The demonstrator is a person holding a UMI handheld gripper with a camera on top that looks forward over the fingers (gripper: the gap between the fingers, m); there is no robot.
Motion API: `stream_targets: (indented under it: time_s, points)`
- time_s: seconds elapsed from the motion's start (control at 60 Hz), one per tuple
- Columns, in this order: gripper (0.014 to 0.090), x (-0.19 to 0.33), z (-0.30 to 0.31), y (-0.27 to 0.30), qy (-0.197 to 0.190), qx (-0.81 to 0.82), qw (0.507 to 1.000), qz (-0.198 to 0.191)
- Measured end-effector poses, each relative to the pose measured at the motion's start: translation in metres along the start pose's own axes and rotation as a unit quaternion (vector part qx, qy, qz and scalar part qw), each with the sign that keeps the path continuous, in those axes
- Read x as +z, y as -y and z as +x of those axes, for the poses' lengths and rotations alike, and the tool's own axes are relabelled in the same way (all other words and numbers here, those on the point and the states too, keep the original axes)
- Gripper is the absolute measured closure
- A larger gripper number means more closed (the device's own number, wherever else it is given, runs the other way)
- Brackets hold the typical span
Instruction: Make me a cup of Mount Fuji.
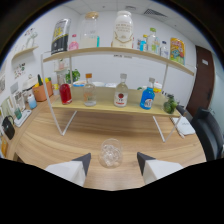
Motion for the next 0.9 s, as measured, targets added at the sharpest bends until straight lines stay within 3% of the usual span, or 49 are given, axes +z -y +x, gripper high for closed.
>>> stream_targets:
  time_s: [0.383,0.667,0.7,0.717,0.9]
  points:
    - [0.0186,-0.024,-0.014,0.003,-0.019,0.006,1.000,0.013]
    - [0.0186,-0.029,-0.063,0.070,0.006,0.024,0.992,0.122]
    - [0.0222,-0.024,-0.066,0.081,0.010,0.021,0.991,0.133]
    - [0.0186,-0.021,-0.068,0.087,0.012,0.020,0.990,0.138]
    - [0.0192,0.034,-0.080,0.131,0.026,0.026,0.987,0.155]
